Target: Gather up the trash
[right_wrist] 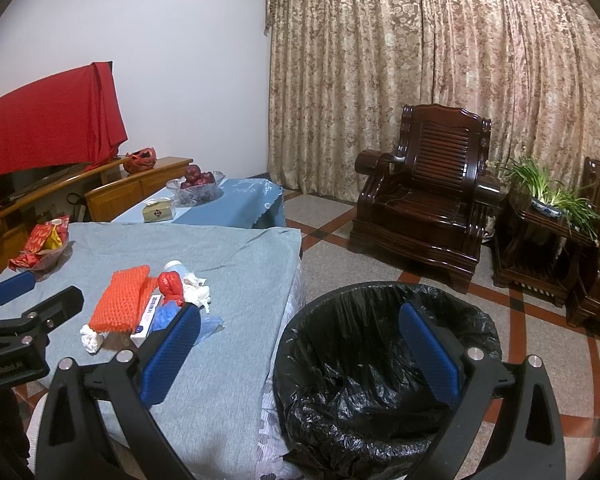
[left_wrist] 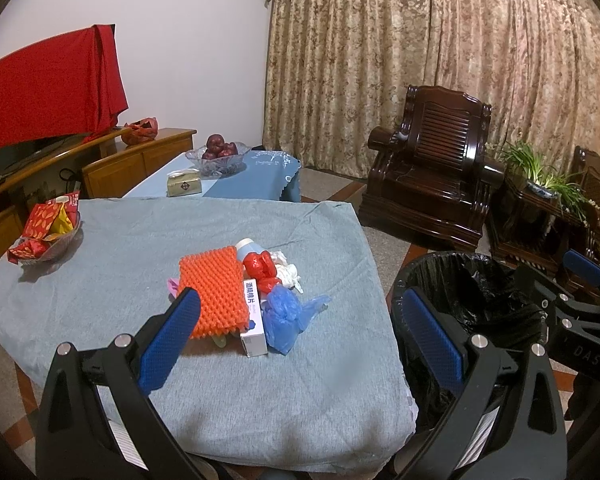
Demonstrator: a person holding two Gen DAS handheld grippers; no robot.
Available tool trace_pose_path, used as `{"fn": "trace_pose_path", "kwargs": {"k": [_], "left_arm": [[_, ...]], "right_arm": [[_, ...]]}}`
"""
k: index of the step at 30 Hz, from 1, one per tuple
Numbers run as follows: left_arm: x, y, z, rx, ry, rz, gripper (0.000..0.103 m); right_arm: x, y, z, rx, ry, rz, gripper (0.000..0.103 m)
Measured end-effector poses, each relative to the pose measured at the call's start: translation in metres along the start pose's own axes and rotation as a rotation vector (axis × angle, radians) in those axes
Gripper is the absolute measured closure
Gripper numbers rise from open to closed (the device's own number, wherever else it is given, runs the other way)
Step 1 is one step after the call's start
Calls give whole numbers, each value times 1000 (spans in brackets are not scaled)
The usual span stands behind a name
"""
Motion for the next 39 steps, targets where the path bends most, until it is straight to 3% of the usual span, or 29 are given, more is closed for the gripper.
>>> {"fn": "trace_pose_path", "kwargs": {"k": [30, 39], "left_arm": [[0, 0, 0, 3, 0, 2, 5], [19, 16, -22, 13, -5, 16, 5]], "right_arm": [[1, 3, -3, 10, 1, -4, 6], [6, 10, -12, 21, -3, 2, 6]]}}
Point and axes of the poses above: each gripper's, at about its wrist camera, not at the fingertips, and z roughly against the way its jaws point, x to its left, y to its underside, the point moved 10 cm from there along -z, roughly the way its jaws point, and after that the axes turned 7 degrees about z, right-handed, at the moved point
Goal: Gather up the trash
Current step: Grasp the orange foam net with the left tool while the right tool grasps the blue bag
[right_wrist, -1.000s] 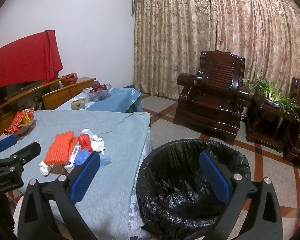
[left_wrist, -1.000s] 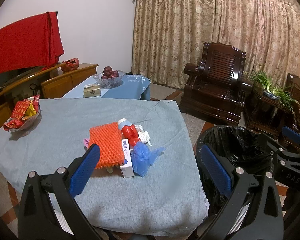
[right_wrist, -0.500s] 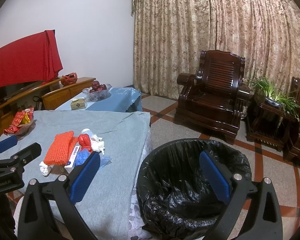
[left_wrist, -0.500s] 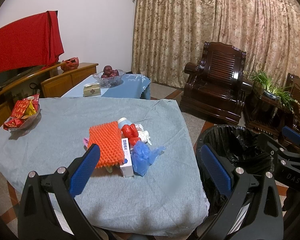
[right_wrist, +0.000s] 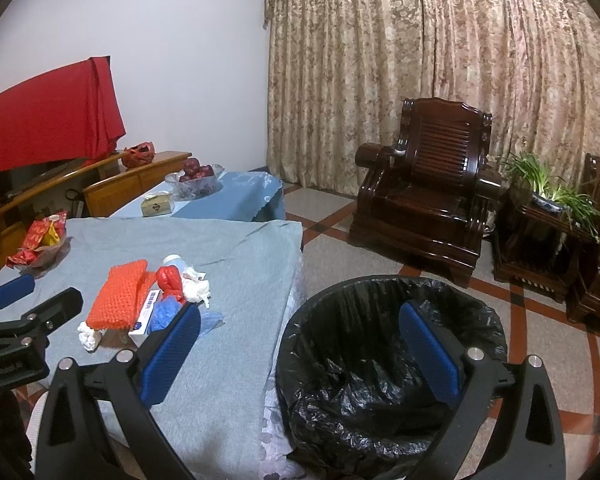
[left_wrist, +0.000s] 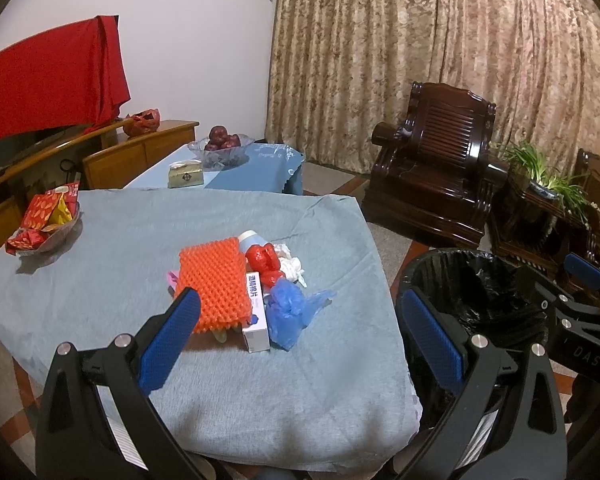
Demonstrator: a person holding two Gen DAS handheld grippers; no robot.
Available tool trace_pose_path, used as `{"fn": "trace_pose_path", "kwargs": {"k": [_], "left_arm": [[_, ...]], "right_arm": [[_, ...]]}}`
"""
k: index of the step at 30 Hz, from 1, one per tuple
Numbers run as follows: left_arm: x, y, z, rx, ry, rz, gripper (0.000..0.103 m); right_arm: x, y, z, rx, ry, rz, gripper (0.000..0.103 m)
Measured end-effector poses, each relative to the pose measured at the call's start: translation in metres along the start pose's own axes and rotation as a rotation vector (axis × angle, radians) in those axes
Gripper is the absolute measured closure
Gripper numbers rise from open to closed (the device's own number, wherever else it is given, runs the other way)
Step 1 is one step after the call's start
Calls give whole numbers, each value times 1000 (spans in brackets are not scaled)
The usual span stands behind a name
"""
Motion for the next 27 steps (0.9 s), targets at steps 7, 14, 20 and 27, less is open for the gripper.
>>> {"fn": "trace_pose_path", "kwargs": {"k": [7, 14, 20, 27], "left_arm": [[9, -2, -1, -2, -14, 10, 5], [54, -6, -15, -26, -62, 40, 5], [105, 2, -39, 0, -125, 76, 5], [134, 9, -68, 40, -152, 83, 5]], "right_arm": [[13, -3, -15, 10, -11, 9, 6], [46, 2, -53, 41, -72, 22, 6], [84, 13, -95, 80, -129, 46, 6], [125, 31, -149, 164, -189, 80, 6]]}}
Point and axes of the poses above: each gripper's, at about its wrist camera, not at the fingertips, and z roughly against the way its jaws point, x to its left, y to its underside, the point moved 10 cm from there along -z, roughly the way its jaws point, and after that the axes turned 7 degrees about z, right-handed, at the moved point
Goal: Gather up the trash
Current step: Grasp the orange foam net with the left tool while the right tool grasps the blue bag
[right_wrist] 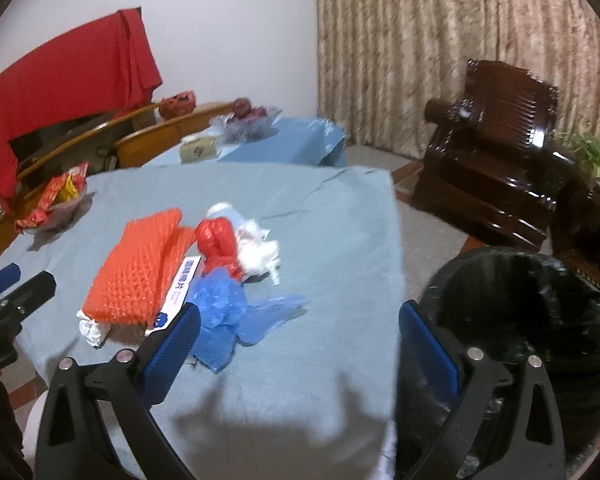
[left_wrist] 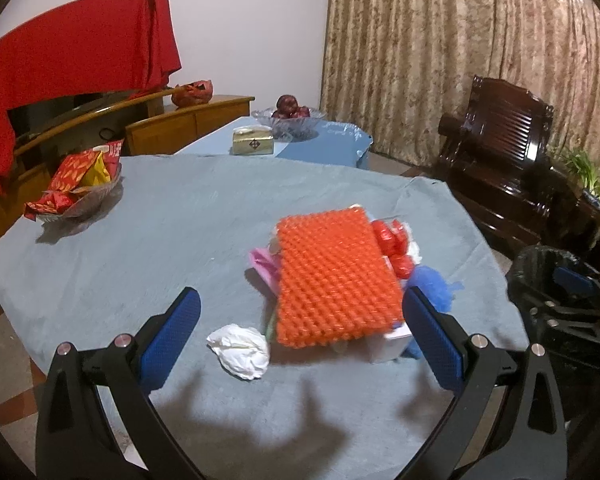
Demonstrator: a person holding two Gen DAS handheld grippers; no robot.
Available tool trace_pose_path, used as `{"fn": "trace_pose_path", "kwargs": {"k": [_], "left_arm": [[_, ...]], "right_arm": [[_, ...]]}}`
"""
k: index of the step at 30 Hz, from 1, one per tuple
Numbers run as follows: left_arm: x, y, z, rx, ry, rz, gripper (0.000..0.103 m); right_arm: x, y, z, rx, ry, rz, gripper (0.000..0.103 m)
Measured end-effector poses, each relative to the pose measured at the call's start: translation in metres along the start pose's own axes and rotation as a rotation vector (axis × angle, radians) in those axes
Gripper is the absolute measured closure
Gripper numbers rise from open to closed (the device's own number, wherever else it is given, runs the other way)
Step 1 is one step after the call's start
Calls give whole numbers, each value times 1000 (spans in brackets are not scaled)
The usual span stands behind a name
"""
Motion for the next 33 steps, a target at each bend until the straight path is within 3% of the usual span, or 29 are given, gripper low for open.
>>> {"fn": "trace_pose_path", "kwargs": {"k": [7, 12, 20, 22, 27, 28, 33], "left_arm": [[8, 3, -26, 29, -10, 11, 5], [11, 7, -42, 60, 7, 29, 5], [-5, 16, -59, 99, 54, 14, 9], [-8, 19, -62, 108, 60, 10, 12], [-15, 30, -74, 165, 104, 16, 37], [-15, 30, -74, 169, 111, 19, 39], [-20, 33, -75, 184, 140, 22, 71]], "right_arm": [[30, 3, -41, 47, -38, 108, 13], [39, 6, -57, 63, -73, 103, 17], [62, 9, -58, 93, -251, 104, 42], [68, 9, -57, 95, -284, 115, 56], [80, 8, -53, 102, -355, 134, 87], [79, 8, -52, 103, -352, 138, 88], [73, 5, -48, 101, -341, 130, 95]]}}
Point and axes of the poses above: each gripper's, at about its wrist camera, not at the fingertips, and z roughly against the way its jaws point, x to its left, y to its underside, the point moved 10 cm from there along -z, roughly the way its jaws point, and after that the axes turned 7 degrees about z, right-handed, at the moved point
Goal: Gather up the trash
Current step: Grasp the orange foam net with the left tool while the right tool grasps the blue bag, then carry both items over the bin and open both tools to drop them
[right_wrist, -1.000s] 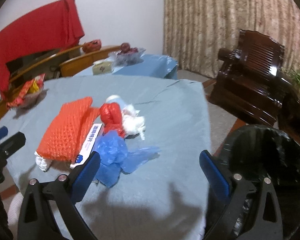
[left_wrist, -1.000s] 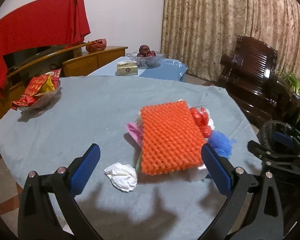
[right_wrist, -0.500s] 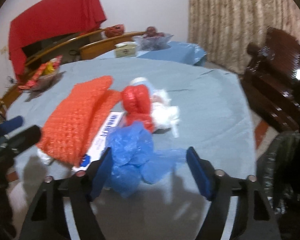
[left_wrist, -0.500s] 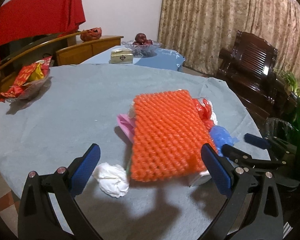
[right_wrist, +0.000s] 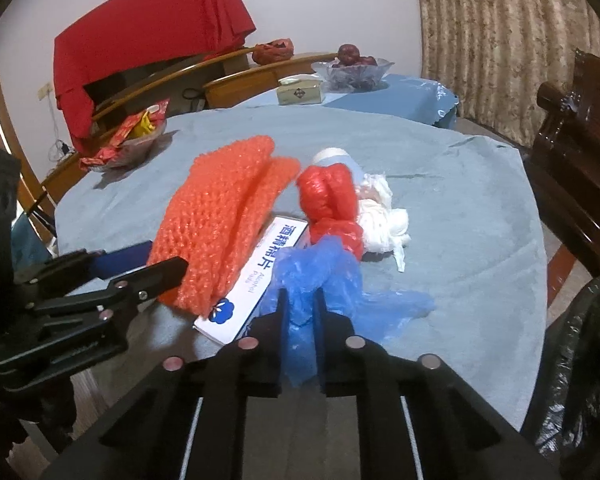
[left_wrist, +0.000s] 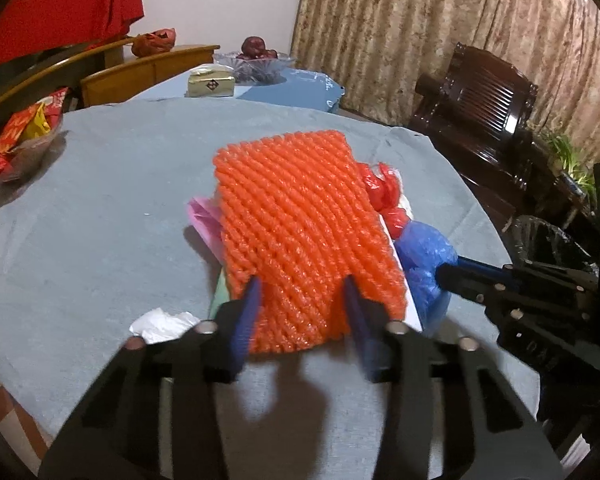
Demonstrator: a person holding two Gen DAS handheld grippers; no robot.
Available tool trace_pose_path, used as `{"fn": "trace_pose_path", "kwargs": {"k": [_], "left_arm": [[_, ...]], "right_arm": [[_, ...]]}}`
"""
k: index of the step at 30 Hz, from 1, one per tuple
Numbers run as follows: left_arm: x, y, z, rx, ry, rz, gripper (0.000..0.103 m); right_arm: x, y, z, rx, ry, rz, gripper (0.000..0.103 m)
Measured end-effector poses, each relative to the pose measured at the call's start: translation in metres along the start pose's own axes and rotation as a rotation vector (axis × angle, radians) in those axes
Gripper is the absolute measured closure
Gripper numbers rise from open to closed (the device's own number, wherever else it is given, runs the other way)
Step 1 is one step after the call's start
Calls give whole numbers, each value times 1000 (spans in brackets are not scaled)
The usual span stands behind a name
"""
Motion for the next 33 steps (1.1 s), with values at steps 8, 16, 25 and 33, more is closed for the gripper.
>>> {"fn": "trace_pose_path", "kwargs": {"k": [8, 16, 25, 33], "left_arm": [[-7, -9, 16, -45, -2, -7, 87], [-24, -28, 48, -121, 15, -12, 89], [-69, -43, 77, -167, 66, -57, 89], [-130, -36, 72, -138, 155, -115, 89]], "right_arm": [[-17, -3, 27, -31, 36, -23, 97], [-25, -21, 65, -105, 64, -20, 97], [-43, -32, 113, -170, 125, -39, 97], [-89, -22, 162, -175, 259, -89, 97]]}}
Point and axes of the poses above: each gripper's, at about its wrist camera, not at the fingertips, and z roughly against the way its jaws point, x to its left, y to its underside, the point moved 10 cm from there along -z, roughly the way its jaws point, and after that the axes turned 7 degrees about z, right-handed, at the moved point
